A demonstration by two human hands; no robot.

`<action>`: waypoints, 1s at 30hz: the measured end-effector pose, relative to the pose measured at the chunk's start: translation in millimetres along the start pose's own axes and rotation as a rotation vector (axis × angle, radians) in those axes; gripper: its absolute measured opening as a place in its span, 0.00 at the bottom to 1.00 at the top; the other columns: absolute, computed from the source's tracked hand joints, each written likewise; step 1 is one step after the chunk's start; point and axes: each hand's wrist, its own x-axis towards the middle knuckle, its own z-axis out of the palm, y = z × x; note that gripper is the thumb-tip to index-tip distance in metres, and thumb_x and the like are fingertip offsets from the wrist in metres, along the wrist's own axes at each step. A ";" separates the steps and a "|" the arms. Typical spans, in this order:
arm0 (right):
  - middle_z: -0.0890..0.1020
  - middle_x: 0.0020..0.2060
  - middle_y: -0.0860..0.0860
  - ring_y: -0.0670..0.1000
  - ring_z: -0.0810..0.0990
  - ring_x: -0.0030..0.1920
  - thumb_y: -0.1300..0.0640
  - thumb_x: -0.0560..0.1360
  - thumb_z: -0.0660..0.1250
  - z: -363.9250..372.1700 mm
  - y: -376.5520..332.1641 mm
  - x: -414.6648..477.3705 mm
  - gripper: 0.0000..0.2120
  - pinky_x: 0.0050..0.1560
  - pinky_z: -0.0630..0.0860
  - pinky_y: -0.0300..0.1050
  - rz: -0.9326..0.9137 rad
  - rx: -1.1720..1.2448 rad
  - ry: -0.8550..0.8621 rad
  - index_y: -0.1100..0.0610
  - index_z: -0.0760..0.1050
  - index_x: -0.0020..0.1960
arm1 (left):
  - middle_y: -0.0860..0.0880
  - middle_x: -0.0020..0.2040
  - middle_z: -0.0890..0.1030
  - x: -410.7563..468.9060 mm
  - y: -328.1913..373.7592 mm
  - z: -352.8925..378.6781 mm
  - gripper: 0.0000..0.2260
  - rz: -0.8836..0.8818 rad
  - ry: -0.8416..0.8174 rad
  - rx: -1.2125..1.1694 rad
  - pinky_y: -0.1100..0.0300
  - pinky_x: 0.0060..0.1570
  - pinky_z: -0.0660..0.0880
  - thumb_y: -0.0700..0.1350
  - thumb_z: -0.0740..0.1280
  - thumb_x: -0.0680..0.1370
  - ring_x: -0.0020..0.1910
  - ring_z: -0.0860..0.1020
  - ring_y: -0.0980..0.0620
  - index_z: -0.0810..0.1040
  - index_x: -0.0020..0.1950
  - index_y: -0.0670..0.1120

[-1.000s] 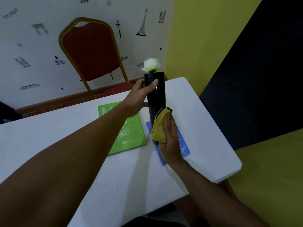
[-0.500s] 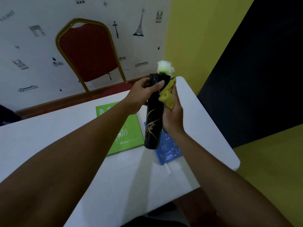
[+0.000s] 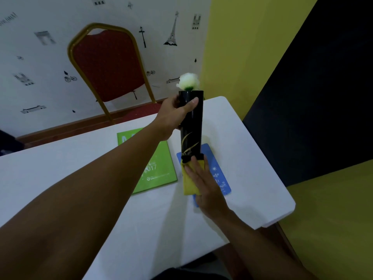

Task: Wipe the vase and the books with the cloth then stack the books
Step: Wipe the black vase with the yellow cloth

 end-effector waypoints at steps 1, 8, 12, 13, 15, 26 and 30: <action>0.62 0.82 0.55 0.67 0.53 0.82 0.81 0.69 0.65 -0.9 0.4 -2.0 0.42 0.69 0.75 0.55 -0.008 -0.019 -0.017 0.57 0.66 0.79 | 0.46 0.56 0.85 0.7 -2.1 1.5 0.16 0.004 0.004 0.005 0.39 0.49 0.83 0.53 0.73 0.78 0.53 0.85 0.44 0.79 0.62 0.48; 0.69 0.78 0.50 0.55 0.64 0.80 0.77 0.69 0.69 -16.6 38.3 -13.4 0.31 0.68 0.76 0.59 -0.075 0.048 -0.120 0.59 0.77 0.70 | 0.49 0.55 0.85 4.5 -2.9 -1.9 0.10 0.043 0.040 -0.001 0.45 0.56 0.82 0.52 0.73 0.78 0.55 0.85 0.48 0.80 0.58 0.51; 0.79 0.65 0.48 0.40 0.77 0.64 0.70 0.67 0.59 -41.0 26.4 20.3 0.34 0.65 0.76 0.56 0.522 0.323 0.247 0.52 0.73 0.70 | 0.51 0.53 0.85 5.4 -0.7 -5.4 0.05 0.055 0.039 0.000 0.47 0.55 0.82 0.51 0.72 0.79 0.54 0.84 0.49 0.80 0.52 0.54; 0.80 0.62 0.49 0.43 0.79 0.60 0.68 0.68 0.59 -49.7 18.3 38.6 0.30 0.63 0.77 0.55 0.551 0.335 0.357 0.54 0.75 0.68 | 0.50 0.53 0.85 4.9 -2.2 -5.1 0.06 0.054 0.040 0.004 0.46 0.56 0.82 0.51 0.73 0.79 0.54 0.84 0.49 0.80 0.54 0.53; 0.80 0.62 0.51 0.46 0.78 0.62 0.69 0.70 0.59 -64.8 4.9 75.7 0.28 0.64 0.77 0.49 0.485 0.339 0.492 0.57 0.74 0.68 | 0.49 0.55 0.86 3.6 -7.3 -2.6 0.12 0.050 0.044 0.007 0.45 0.56 0.82 0.53 0.74 0.78 0.55 0.85 0.49 0.81 0.59 0.50; 0.47 0.84 0.53 0.49 0.53 0.83 0.51 0.80 0.70 -16.2 -22.2 78.7 0.34 0.76 0.63 0.38 0.189 0.358 0.076 0.50 0.60 0.82 | 0.50 0.53 0.86 1.4 -16.0 1.2 0.07 0.029 0.112 -0.062 0.48 0.51 0.83 0.52 0.74 0.78 0.54 0.85 0.48 0.81 0.54 0.55; 0.65 0.80 0.59 0.54 0.70 0.76 0.62 0.80 0.71 -2.3 -16.9 75.5 0.21 0.68 0.76 0.42 0.169 0.204 0.341 0.54 0.77 0.72 | 0.50 0.53 0.85 0.1 -16.0 0.9 0.10 0.011 0.108 -0.115 0.51 0.46 0.83 0.50 0.73 0.79 0.52 0.85 0.49 0.80 0.59 0.51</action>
